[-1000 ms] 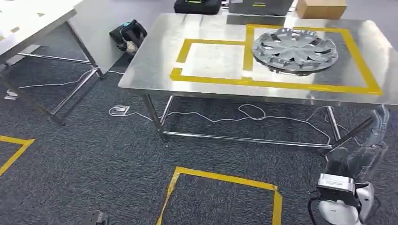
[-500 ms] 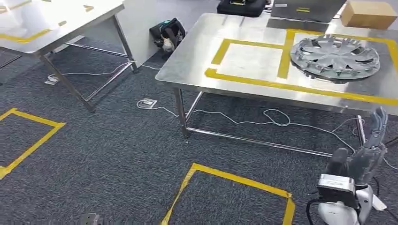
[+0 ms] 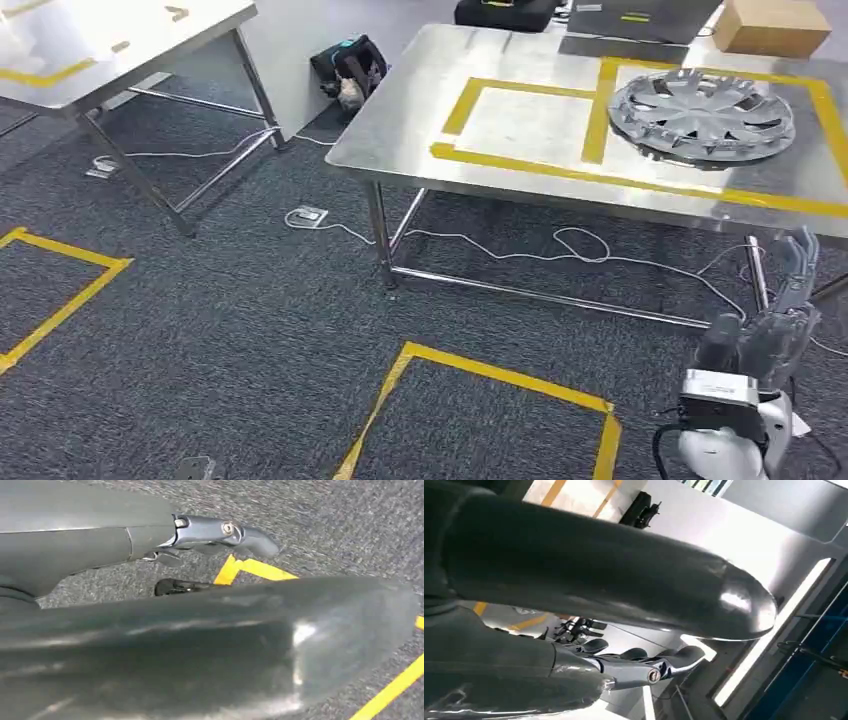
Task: Take the parts from the cabinet and place them on the table.
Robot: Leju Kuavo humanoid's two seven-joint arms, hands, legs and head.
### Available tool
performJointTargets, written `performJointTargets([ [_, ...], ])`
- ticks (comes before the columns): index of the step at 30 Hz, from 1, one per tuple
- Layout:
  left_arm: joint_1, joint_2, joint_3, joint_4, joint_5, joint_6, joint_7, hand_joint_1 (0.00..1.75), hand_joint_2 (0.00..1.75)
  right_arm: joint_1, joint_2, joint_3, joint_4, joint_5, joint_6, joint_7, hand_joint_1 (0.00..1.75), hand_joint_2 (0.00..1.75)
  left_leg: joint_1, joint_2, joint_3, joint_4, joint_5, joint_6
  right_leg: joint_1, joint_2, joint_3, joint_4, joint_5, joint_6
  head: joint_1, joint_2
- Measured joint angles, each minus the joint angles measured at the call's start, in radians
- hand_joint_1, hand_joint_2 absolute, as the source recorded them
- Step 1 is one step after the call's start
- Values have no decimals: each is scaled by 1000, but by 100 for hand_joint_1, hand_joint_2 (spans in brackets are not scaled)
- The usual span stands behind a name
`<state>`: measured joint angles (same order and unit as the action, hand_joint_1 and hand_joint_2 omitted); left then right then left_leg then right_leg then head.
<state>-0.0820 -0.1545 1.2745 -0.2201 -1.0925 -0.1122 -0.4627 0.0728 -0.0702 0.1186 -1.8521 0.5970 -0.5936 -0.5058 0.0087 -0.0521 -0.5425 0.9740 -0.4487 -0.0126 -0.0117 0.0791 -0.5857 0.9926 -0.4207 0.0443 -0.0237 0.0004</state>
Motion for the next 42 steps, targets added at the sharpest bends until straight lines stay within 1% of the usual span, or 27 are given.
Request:
performJointTargets([
  [2, 0, 0, 0, 0, 0, -2, 0, 0, 0, 4, 0, 0, 0, 0, 0, 0, 0, 0, -2, 14, -1, -2, 6, 16, -5, 12, -6, -7, 6, 14, 0, 0],
  [3, -1, 1, 0, 0, 0, -2, 0, 0, 0, 5, 0, -1, 0, 0, 0, 0, 0, 0, 1, 28, -1, -7, 12, 25, -5, -8, -14, 8, -3, 16, 2, 0],
  [4, 0, 2, 0, 0, 0, -2, 0, 0, 0, 2, 0, -3, 0, 0, 0, 0, 0, 0, -1, 34, -2, -7, 12, 32, -3, -43, -35, 53, -37, 18, 12, 0],
  [5, 1, 2, 0, 0, 0, -2, 0, 0, 0, 1, 0, -3, 0, 0, 0, 0, 0, 0, -3, 42, -3, -7, 13, 36, -3, -58, -66, 126, -79, 20, 13, 0],
  [7, 5, 1, 0, 0, 0, -2, 0, 0, 0, 4, 0, -3, 0, -1, 0, 0, 0, 0, -8, 61, -6, -6, 14, 38, -3, -69, -138, 291, -151, 23, 14, 0],
  [8, 7, 1, 0, 0, 0, -2, 2, 0, 0, 6, 0, -4, 0, -1, 1, 0, 0, 0, -10, 70, -7, -6, 14, 39, -3, -69, -153, 327, -159, 24, 13, 0],
  [9, 7, 1, 0, 0, 0, -2, 2, 0, 0, 8, 0, -4, 0, -1, 1, 0, 0, 0, -11, 80, -7, -6, 14, 39, -3, -71, -142, 314, -144, 23, 13, 0],
  [11, 6, 1, 0, 0, 0, -2, 2, 0, 0, 10, 0, -5, 0, -1, 2, 0, 0, 0, -12, 96, -4, -6, 13, 38, 0, -83, -54, 161, -67, 17, 13, 0],
  [12, 6, 0, 0, 0, 0, -2, 2, 0, 0, 9, 0, -5, 0, -1, 3, 0, 0, 0, -13, 105, -2, -5, 12, 36, 3, -109, 3, 63, -32, 13, 14, 0],
  [13, 6, 1, 0, 0, -1, -2, 3, 0, 0, 8, 0, -5, 0, -1, 3, 0, 0, 0, -19, 110, -1, -3, 9, 32, 10, -156, 31, 4, -38, 12, 14, 0],
  [17, 6, 1, 0, 0, -1, -2, 4, 0, 0, 12, 0, -5, 0, -3, 5, 0, 0, 0, -22, 141, -1, 1, 9, 15, 12, -107, 27, 5, -27, -9, 11, 0],
  [18, 5, 2, 0, 0, -2, -2, 4, 0, 0, 12, 0, -5, 0, -3, 5, 0, 0, 0, -20, 135, -2, 5, 0, 6, 4, -99, 28, 1, -21, -18, 11, 0],
  [19, 5, 3, 0, 0, -2, -2, 4, 0, 0, 11, 0, -5, -1, -3, 5, 0, 0, 0, -18, 97, -12, 32, -24, -2, 1, -92, 26, 1, -19, -21, 8, 0],
  [20, 6, 3, 0, 0, -2, -2, 4, 0, 0, 11, 0, -5, -1, -3, 5, -1, 0, 0, -16, 74, -39, 94, -64, -7, 0, -84, 23, 1, -17, -26, 6, 0],
  [22, 7, 3, 0, 0, -3, -1, 4, 0, 0, 15, 0, -5, -1, -2, 6, -2, 0, 0, -10, 65, -123, 266, -140, -14, -1, -65, 15, 2, -14, -29, 7, 0],
  [23, 9, 3, 0, 0, -3, -1, 4, 0, 0, 18, 0, -5, -1, -2, 6, -2, 0, 0, -8, 65, -151, 318, -152, -15, -1, -54, 13, 2, -12, -28, 7, 0],
  [24, 10, 3, 0, 0, -3, -1, 5, 0, 0, 20, 0, -5, -1, -2, 6, -2, 0, 0, -6, 65, -152, 319, -138, -15, -2, -42, 12, 2, -11, -27, 7, 0],
  [26, 10, 5, 0, 0, -4, -1, 5, 0, 0, 22, 0, -5, -1, -4, 7, -2, 0, 0, -2, 60, -97, 205, -58, -16, -5, -18, 12, 2, -8, -21, 7, 0],
  [27, 10, 6, 0, 0, -4, -1, 5, 0, 0, 22, 0, -5, -2, -4, 7, -2, 0, 0, 3, 42, -55, 119, -17, -18, -8, -8, 12, 2, -7, -17, 7, 0],
  [28, 10, 6, 0, 0, -4, -1, 5, 0, 0, 22, 0, -5, -3, -4, 8, -2, 0, 0, 11, -1, -16, 43, 6, -21, -8, 3, 10, 2, -5, -9, 7, 0],
  [29, 9, 5, 0, 0, -4, -1, 5, 0, 0, 21, 0, -5, -5, -4, 8, -2, 0, 0, 14, -17, -4, 3, -5, -17, -4, 15, 1, 15, -9, -1, 6, 0],
  [32, 7, 6, 0, 0, -5, -1, 9, 0, 0, 33, 0, -5, -8, -4, 8, -3, 0, 0, 5, 3, -7, 15, -5, 3, -11, 39, -7, -1, 2, 20, 7, 0],
  [33, 6, 6, 0, 0, -5, -1, 9, 0, 0, 36, 0, -6, -9, -4, 8, -3, 0, 0, 10, 17, -6, 8, 1, 14, -13, 36, -15, 1, 0, 25, 4, 0],
  [35, 6, 8, 0, 0, -4, -1, 10, 0, 0, 32, 0, -8, -9, -5, 7, -3, 0, 0, 6, 34, -6, 8, 1, 27, -7, -45, -50, 82, -58, 27, 19, 0],
  [38, 12, 8, 0, 0, -4, -2, 10, 0, 0, 36, 0, -8, -9, -5, 7, -3, 0, 0, -4, 66, -7, 9, -1, 33, -7, -70, -154, 316, -162, 30, 19, 0],
  [40, 12, 8, 0, 0, -4, -4, 9, 0, 0, 38, 0, -8, -9, -7, 6, -2, 0, 0, -8, 88, -5, 9, -2, 34, -6, -72, -137, 296, -132, 27, 19, 0],
  [42, 9, 7, 0, 0, -3, -8, 8, 0, 0, 39, 0, -18, -9, -27, 7, 9, 0, 0, -8, 106, 1, 10, -6, 32, -3, -91, -41, 126, -53, 19, 19, 0],
])
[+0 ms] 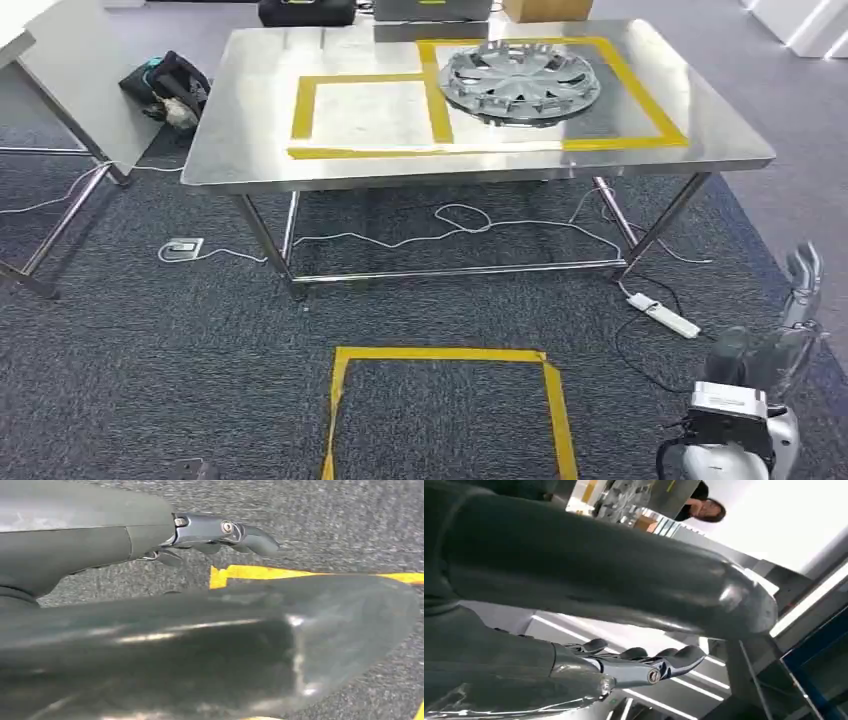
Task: Take the parts from the cabinet and place them on the table.
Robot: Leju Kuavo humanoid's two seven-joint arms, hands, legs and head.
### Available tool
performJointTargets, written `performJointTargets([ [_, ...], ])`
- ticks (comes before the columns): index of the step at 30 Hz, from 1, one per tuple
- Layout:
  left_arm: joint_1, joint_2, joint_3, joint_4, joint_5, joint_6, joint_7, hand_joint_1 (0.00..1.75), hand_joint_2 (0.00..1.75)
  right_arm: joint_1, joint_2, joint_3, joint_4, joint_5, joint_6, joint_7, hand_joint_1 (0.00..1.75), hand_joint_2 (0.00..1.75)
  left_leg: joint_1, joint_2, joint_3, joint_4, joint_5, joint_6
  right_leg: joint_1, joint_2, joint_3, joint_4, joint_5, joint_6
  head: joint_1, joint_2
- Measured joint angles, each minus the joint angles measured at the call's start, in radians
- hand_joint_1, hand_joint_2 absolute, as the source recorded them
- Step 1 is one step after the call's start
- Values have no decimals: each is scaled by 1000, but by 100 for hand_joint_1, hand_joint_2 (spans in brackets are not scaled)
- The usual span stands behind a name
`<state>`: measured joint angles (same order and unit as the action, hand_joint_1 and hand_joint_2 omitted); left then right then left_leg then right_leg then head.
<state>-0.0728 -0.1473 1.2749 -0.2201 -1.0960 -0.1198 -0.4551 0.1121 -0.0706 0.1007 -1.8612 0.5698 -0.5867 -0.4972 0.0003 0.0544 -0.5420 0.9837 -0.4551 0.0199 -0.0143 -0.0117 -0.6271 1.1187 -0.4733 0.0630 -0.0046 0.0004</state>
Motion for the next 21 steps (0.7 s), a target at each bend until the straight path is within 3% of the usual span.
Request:
performJointTargets([
  [1, -1, 0, 0, 0, 0, -3, -3, 0, 0, 1, 0, -11, 0, -29, 7, 12, 0, 0, -1, 8, 5, 0, -3, -4, 5, -43, 51, -86, 26, -5, 0, 0],
  [2, -1, -1, 0, 0, 3, -4, -6, 0, 0, 0, 0, -26, 3, -63, 15, 20, 0, 0, -10, 11, 5, 5, -8, -11, 13, -59, 58, -110, 15, -8, 0, 0],
  [3, -2, -1, 0, 0, 5, -5, -9, 0, 0, 6, 0, -53, 13, -103, 26, 15, 0, 0, -9, 15, 5, 4, -7, -14, 11, -41, 62, -110, 20, -16, -5, 0],
  [4, -2, -2, 0, 0, 5, -5, -10, 0, 0, 14, 0, -88, 31, -136, 35, 1, 0, 0, -8, 24, 5, 3, -6, -17, 14, -36, 59, -108, 20, -18, -3, 0],
  [6, -3, -3, 0, 0, 5, -5, -11, 0, 0, 28, 0, -147, 54, -156, 47, -22, 0, 0, -7, 39, 7, 1, -6, -27, 12, -17, 55, -113, 28, -32, -2, 0],
  [7, -3, -2, 0, 0, 5, -5, -11, 0, 0, 31, 0, -164, 60, -154, 47, -21, 0, 0, -3, 14, 4, 9, -18, -36, 6, -8, 57, -118, 33, -38, -3, 0],
  [8, -3, -2, 0, 0, 5, -5, -11, 0, 0, 29, 2, -180, 70, -138, 39, -8, 0, 0, -3, -17, -15, 52, -52, -40, 3, 1, 55, -119, 35, -42, -7, 0],
  [9, -2, -2, 0, 0, 5, -5, -11, 0, 0, 26, 8, -204, 93, -121, 32, 16, 0, 0, -1, -33, -50, 130, -92, -44, 1, 12, 54, -119, 36, -44, -8, 0],
  [11, -1, -2, 0, 0, 6, -5, -11, 0, 0, 23, 13, -267, 170, -128, 38, 48, 0, 0, 1, -39, -128, 286, -151, -46, 1, 32, 52, -119, 36, -45, -8, 0],
  [12, 0, -3, 0, 0, 6, -5, -9, 0, 0, 17, 18, -312, 238, -144, 52, 43, 0, 0, 1, -40, -145, 314, -149, -45, 1, 42, 52, -118, 37, -45, -8, 0],
  [13, 1, -3, 0, 0, 6, -5, -6, 0, 0, 4, 18, -362, 318, -158, 64, 22, 0, 0, 1, -41, -139, 293, -121, -44, 0, 54, 52, -118, 38, -43, -9, 0],
  [14, 0, -3, 0, 0, 6, -5, -6, 0, 0, -8, 18, -416, 401, -177, 80, 5, 0, 0, 1, -43, -116, 237, -79, -42, -1, 64, 52, -118, 39, -41, -8, 0],
  [15, 0, -3, 0, 0, 6, -5, -6, 0, 0, -31, 18, -470, 491, -198, 101, -10, 0, 0, 3, -55, -75, 151, -31, -40, -3, 76, 53, -118, 40, -38, -8, 0],
  [16, 0, -3, 0, 0, 6, -3, -6, 0, 0, -63, 16, -526, 594, -221, 131, -28, 0, 0, 8, -84, -30, 64, 5, -40, -5, 88, 52, -118, 42, -32, -8, 0],
  [17, -1, -5, 0, 1, 6, -2, -5, 0, 0, -90, 13, -585, 709, -238, 160, -48, 0, 0, 11, -129, -7, 15, 1, -40, 0, 97, 48, -115, 40, -24, -11, 0],
  [19, -6, -8, 0, 1, 6, -4, 0, 0, 0, -121, 0, -684, 932, -229, 182, -41, 0, 0, 9, -120, -4, 6, -4, -28, -4, 111, 43, -122, 44, -9, -10, 0],
  [21, -8, -10, 2, 1, 11, -13, 15, 0, 0, -119, -6, -759, 1130, -223, 192, 25, 0, 0, 9, -107, 0, -2, 1, -11, -7, 125, 38, -134, 49, 7, -10, 0],
])
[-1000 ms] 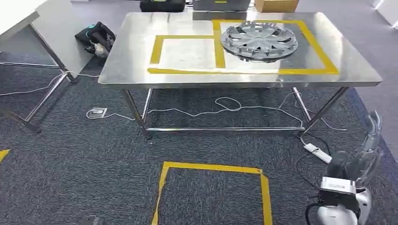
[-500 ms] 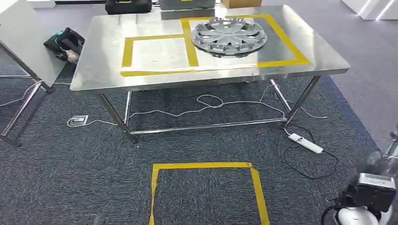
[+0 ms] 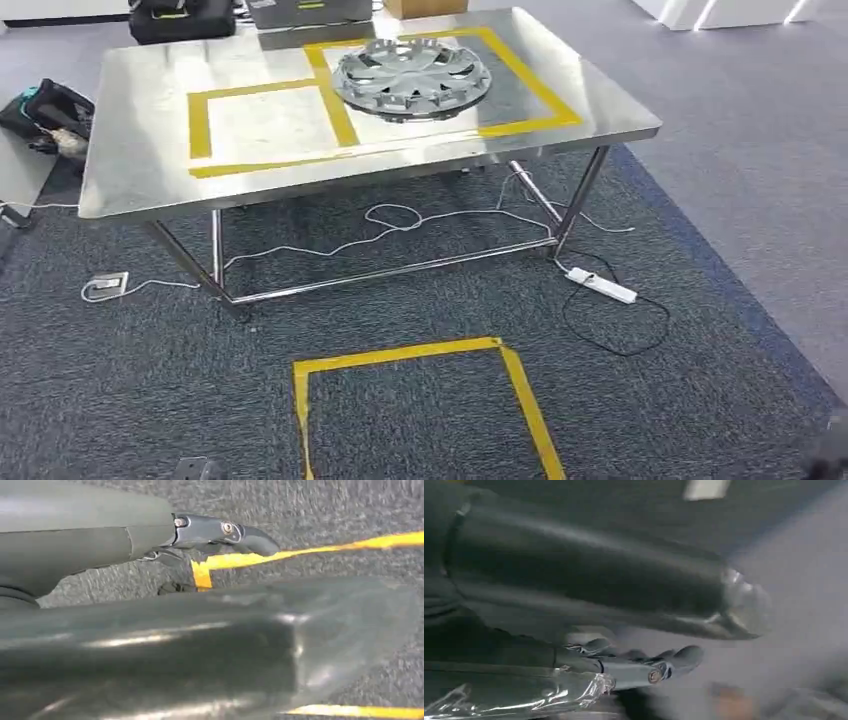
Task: Take the parts from the cabinet and place them on the table.
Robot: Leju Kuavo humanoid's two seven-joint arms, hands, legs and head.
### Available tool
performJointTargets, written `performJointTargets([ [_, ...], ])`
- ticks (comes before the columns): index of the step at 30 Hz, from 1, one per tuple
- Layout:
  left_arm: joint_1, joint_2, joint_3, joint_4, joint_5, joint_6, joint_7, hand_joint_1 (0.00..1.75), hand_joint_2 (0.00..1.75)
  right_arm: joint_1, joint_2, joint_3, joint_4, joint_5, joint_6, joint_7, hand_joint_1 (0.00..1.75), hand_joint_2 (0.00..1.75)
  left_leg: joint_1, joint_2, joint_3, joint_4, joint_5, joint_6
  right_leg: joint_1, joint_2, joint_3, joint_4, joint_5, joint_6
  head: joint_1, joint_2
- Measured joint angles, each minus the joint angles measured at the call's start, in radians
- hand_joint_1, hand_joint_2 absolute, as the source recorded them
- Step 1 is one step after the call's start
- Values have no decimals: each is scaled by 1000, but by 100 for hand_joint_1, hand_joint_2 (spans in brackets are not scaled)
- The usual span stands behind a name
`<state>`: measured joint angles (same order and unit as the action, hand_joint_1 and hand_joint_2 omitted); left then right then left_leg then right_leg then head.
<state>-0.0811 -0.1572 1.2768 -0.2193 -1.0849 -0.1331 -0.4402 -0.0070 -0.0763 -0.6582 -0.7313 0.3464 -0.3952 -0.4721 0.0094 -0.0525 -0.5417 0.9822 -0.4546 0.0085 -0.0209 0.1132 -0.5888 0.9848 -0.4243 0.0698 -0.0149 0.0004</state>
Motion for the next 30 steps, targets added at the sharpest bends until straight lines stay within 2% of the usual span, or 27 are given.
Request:
performJointTargets([
  [1, -2, -2, 2, 0, 3, -2, 19, 0, 0, 1, 2, -30, 85, -3, 10, 44, 0, 0, 4, 12, 2, -6, 7, 9, 0, -29, 0, 11, -4, 0, 2, 0],
  [2, -3, -5, 3, 0, 3, -2, 35, 0, 0, 1, 5, -51, 149, -9, 19, 78, 0, 0, 2, 21, 2, -7, 6, 16, 2, -73, -16, 45, -33, 1, 8, 0],
  [3, -1, -8, 5, 0, 4, -2, 48, 0, 0, -6, 15, -71, 208, -18, 29, 114, 0, 0, 0, 32, 2, -7, 6, 20, 2, -90, -49, 111, -76, 4, 13, 0],
  [4, 1, -10, 6, 0, 5, 0, 58, 0, 0, -11, 25, -93, 261, -29, 33, 145, 0, 0, -3, 48, 1, -6, 5, 20, 2, -99, -95, 207, -125, 7, 12, 0],
  [5, 1, -10, 6, 0, 5, 5, 65, 0, 0, -11, 40, -111, 303, -31, 33, 168, 0, 0, -4, 61, 0, -6, 5, 21, 2, -102, -132, 287, -158, 9, 13, 0],
  [6, 1, -10, 7, 0, 5, 11, 71, 0, 0, -10, 56, -125, 340, -32, 34, 203, 0, 0, -4, 74, -1, -6, 5, 20, 1, -104, -150, 328, -167, 11, 12, 0],
  [7, 0, -10, 7, 0, 5, 16, 74, 0, 0, -9, 64, -136, 369, -33, 35, 224, 0, 0, -4, 84, 0, -6, 4, 19, 0, -106, -142, 319, -153, 12, 13, 0],
  [8, -1, -11, 7, 0, 5, 18, 77, 0, 0, -10, 71, -142, 391, -33, 37, 233, 0, 0, -4, 94, 2, -6, 3, 17, -1, -110, -112, 267, -122, 12, 13, 0],
  [9, -2, -11, 8, 0, 5, 18, 78, 0, 0, -11, 75, -149, 410, -33, 37, 238, 0, 0, -3, 106, 5, -5, 0, 12, -2, -121, -59, 178, -82, 13, 13, 0],
  [10, -3, -13, 8, 0, 5, 19, 78, 0, 0, -15, 77, -157, 425, -33, 37, 242, 0, 0, -1, 115, 8, -3, -3, 7, -3, -144, 0, 81, -47, 15, 13, 0],
  [11, -4, -12, 9, 0, 5, 20, 79, 0, 0, -22, 83, -161, 437, -33, 37, 244, 0, 0, -11, 123, 12, 3, -9, -3, -2, -188, 28, 26, -47, 15, 15, 0],
  [12, -3, -10, 11, 0, 5, 22, 81, 0, 0, -30, 89, -163, 447, -33, 36, 247, 0, 0, -10, 127, 13, 5, -16, -11, -2, -180, 38, 27, -38, 2, 13, 0],
  [13, -6, -9, 11, 0, 4, 23, 81, 0, 0, -32, 90, -167, 454, -32, 36, 249, 0, 0, -10, 132, 17, 4, -14, -16, 0, -166, 33, 30, -37, -7, 0, 0],
  [15, -10, -9, 12, 0, -2, 42, 90, 0, 0, -32, 97, -171, 472, -16, 38, 288, 0, 0, -6, 149, 26, -3, -13, -24, 5, -150, 18, 32, -38, -20, 1, 0],
  [16, -11, -9, 12, 0, -6, 55, 96, 0, 0, -32, 100, -171, 478, -4, 42, 315, 0, 0, -2, 150, 26, -1, -18, -32, 0, -141, 29, 29, -34, -30, 2, 0],
  [17, -11, -9, 12, 0, -7, 63, 99, 0, 0, -32, 111, -171, 483, 2, 45, 327, 0, 0, 0, 116, 19, 20, -41, -39, 0, -135, 27, 28, -32, -35, 0, 0],
  [18, -10, -8, 12, 0, -7, 65, 99, 0, 0, -35, 115, -171, 486, 8, 48, 336, 0, 0, 0, 89, -4, 75, -81, -41, 0, -127, 25, 28, -27, -44, -3, 0],
  [20, -7, -6, 13, 0, -8, 76, 99, 0, 0, -42, 131, -170, 494, 23, 59, 347, 0, 0, 0, 68, -82, 239, -160, -42, 2, -105, 15, 28, -23, -50, -3, 0],
  [21, -7, -6, 13, 0, -15, 84, 99, 0, 0, -42, 138, -169, 496, 32, 67, 352, 0, 0, 0, 66, -113, 300, -177, -41, 4, -93, 13, 29, -22, -52, -3, 0],
  [22, -6, -6, 13, 0, -16, 87, 98, 0, 0, -42, 147, -167, 500, 41, 72, 353, 0, 0, -1, 65, -122, 313, -168, -38, 5, -81, 13, 29, -22, -52, -2, 0],
  [23, -6, -6, 13, 0, -18, 87, 98, 0, 0, -41, 150, -166, 502, 48, 76, 354, 0, 0, -1, 63, -110, 282, -134, -33, 6, -69, 14, 29, -21, -51, -3, 0],
  [24, -6, -6, 13, 0, -19, 86, 98, 0, 0, -41, 156, -163, 505, 57, 82, 354, 0, 0, -2, 59, -83, 217, -89, -27, 7, -58, 15, 29, -20, -50, -2, 0],
  [25, -7, -6, 13, 0, -19, 80, 98, 0, 0, -42, 157, -157, 506, 67, 87, 353, 0, 0, -3, 46, -41, 124, -39, -19, 7, -45, 15, 29, -19, -48, -3, 0],
  [26, -7, -6, 13, 0, -18, 74, 99, 0, 0, -45, 162, -151, 507, 77, 92, 353, 0, 0, -4, 18, -8, 52, -9, -11, 6, -35, 14, 28, -18, -45, -3, 0],
  [27, -7, -6, 13, 0, -15, 74, 102, 0, 0, -48, 164, -147, 509, 88, 96, 354, 0, 0, -5, -10, 6, 11, -10, -4, 14, -27, 10, 36, -19, -39, -2, 0],
  [28, -10, -13, 13, 0, -15, 78, 107, 0, 0, -48, 164, -141, 509, 100, 98, 356, 0, 0, -3, 2, 5, 9, -14, -14, 11, -18, 5, 34, -17, -32, -2, 0],
  [30, -12, -18, 13, 1, -15, 90, 112, 0, 0, -43, 163, -129, 509, 114, 102, 366, 0, 0, -9, 7, 4, 9, -13, -8, 5, -9, 3, 23, -11, -19, -2, 0],
])
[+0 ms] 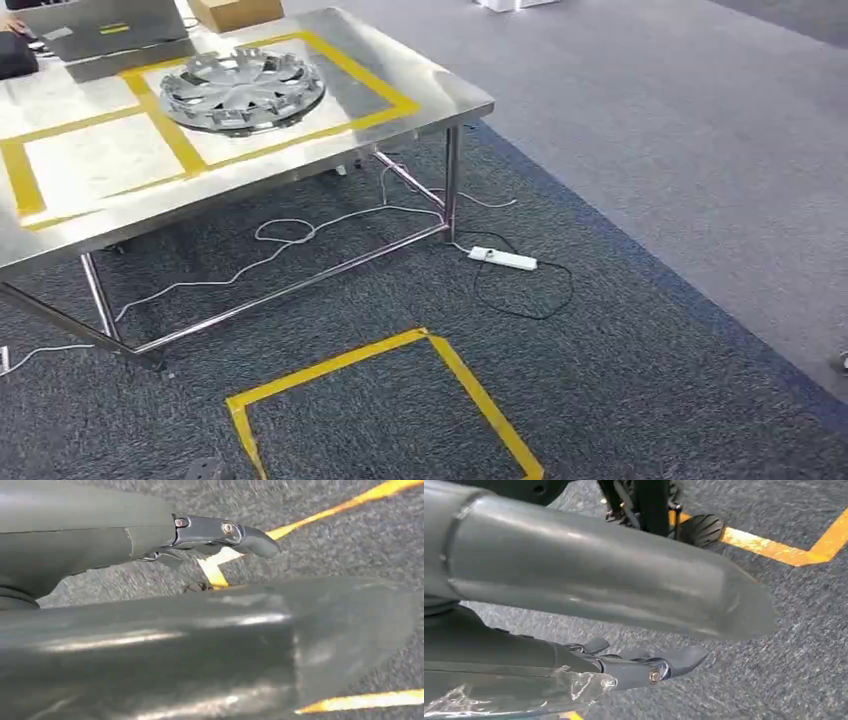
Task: Take the parts from the cabinet and place them on the table.
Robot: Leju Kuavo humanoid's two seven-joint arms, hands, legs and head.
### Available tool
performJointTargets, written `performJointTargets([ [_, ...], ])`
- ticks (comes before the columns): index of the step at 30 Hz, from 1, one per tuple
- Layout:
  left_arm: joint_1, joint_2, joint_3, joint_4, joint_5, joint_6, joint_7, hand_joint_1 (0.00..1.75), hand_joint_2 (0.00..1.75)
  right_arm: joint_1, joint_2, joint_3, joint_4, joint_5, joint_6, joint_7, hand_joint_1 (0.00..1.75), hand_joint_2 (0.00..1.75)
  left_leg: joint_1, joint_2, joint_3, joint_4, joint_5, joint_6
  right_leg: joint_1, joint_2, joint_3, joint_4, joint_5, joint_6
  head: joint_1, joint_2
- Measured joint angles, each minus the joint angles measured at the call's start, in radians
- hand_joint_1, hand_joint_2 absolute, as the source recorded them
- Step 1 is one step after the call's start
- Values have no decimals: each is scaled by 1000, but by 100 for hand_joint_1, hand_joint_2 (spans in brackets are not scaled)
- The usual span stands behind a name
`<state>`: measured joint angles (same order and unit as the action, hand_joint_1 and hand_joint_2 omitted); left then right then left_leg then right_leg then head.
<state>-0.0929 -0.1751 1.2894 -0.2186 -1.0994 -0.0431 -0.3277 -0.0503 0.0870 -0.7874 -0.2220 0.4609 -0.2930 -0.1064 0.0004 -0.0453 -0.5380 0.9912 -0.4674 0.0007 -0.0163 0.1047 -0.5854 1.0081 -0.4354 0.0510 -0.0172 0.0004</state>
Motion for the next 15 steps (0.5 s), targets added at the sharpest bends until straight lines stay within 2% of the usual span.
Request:
performJointTargets([
  [1, -1, -5, 0, 0, -1, 6, 5, 0, 0, 1, 0, 4, 1, 7, 0, 7, 0, 0, 4, 10, 2, -7, 7, 8, 1, 7, -10, -4, 2, 8, 0, 0],
  [2, -2, -6, 0, 0, -1, 12, 6, 0, 0, 3, -3, 5, 1, 11, 0, 10, 0, 0, 8, 22, 4, -15, 12, 12, 3, -18, -14, 14, -8, 10, 2, 0],
  [3, -2, -9, 0, 1, -2, 17, 12, 0, 0, 0, -3, 7, 2, 14, 0, 14, 0, 0, 9, 27, 4, -15, 13, 15, 7, -57, -34, 54, -38, 15, 7, 0],
  [4, -1, -13, 0, 1, -2, 28, 21, 0, 0, -3, -3, 15, 5, 22, 4, 29, 0, 0, 7, 38, 4, -15, 12, 20, 6, -79, -71, 133, -82, 17, 12, 0],
  [5, 1, -14, 0, 1, -5, 33, 29, 0, 0, -5, -3, 22, 6, 27, 4, 35, 0, 0, 5, 49, 4, -15, 11, 20, 6, -90, -108, 212, -117, 19, 11, 0],
  [6, 3, -14, 0, 1, -14, 32, 36, 0, 0, -5, -2, 27, 7, 28, 4, 36, 0, 0, 4, 59, 4, -14, 10, 22, 6, -96, -142, 284, -143, 20, 11, 0],
  [7, 4, -13, 0, 1, -26, 23, 49, 0, 0, -3, -3, 28, 7, 28, 3, 34, 0, 0, 3, 69, 4, -14, 10, 22, 6, -97, -156, 315, -145, 20, 12, 0],
  [8, 5, -11, -2, 1, -34, 18, 57, 0, 0, 1, -3, 28, 7, 27, 1, 27, 0, 0, 3, 77, 6, -14, 9, 21, 6, -98, -143, 294, -123, 20, 11, 0],
  [9, 4, -10, -2, 1, -39, 15, 64, 0, 0, 2, -3, 28, 7, 26, 0, 24, 0, 0, 3, 83, 7, -14, 7, 20, 6, -100, -111, 235, -88, 19, 12, 0],
  [10, 4, -8, -3, 1, -43, 14, 67, 0, 0, 1, -4, 28, 7, 21, -1, 24, 0, 0, 4, 92, 11, -14, 5, 17, 6, -111, -61, 143, -45, 17, 11, 0],
  [11, 4, -7, -4, 1, -45, 13, 67, 0, 0, -1, -5, 28, 7, 18, -1, 26, 0, 0, 3, 100, 16, -13, 1, 12, 6, -140, -11, 58, -13, 16, 12, 0],
  [12, 4, -5, -6, 1, -50, 13, 67, 0, 0, -4, -5, 28, 7, 11, -1, 32, 0, 0, -7, 106, 18, -10, -4, 5, 12, -181, 12, 9, -22, 16, 13, 0],
  [13, 4, -2, -9, 1, -54, 15, 67, 0, 0, -7, -5, 27, 7, 3, -2, 37, 0, 0, -10, 110, 18, -7, -8, 2, 9, -157, 21, 8, -16, 1, 10, 0],
  [14, 3, 1, -11, 1, -57, 16, 67, 0, 0, -6, -5, 26, 8, -2, -4, 43, 0, 0, -11, 117, 20, -8, -6, 1, 9, -151, 15, 10, -17, -2, 5, 0],
  [15, 2, 2, -12, 1, -57, 18, 64, 0, 0, -3, -6, 25, 8, -6, -7, 49, 0, 0, -10, 124, 20, -9, -5, -2, 13, -142, 12, 12, -15, -8, 7, 0],
])
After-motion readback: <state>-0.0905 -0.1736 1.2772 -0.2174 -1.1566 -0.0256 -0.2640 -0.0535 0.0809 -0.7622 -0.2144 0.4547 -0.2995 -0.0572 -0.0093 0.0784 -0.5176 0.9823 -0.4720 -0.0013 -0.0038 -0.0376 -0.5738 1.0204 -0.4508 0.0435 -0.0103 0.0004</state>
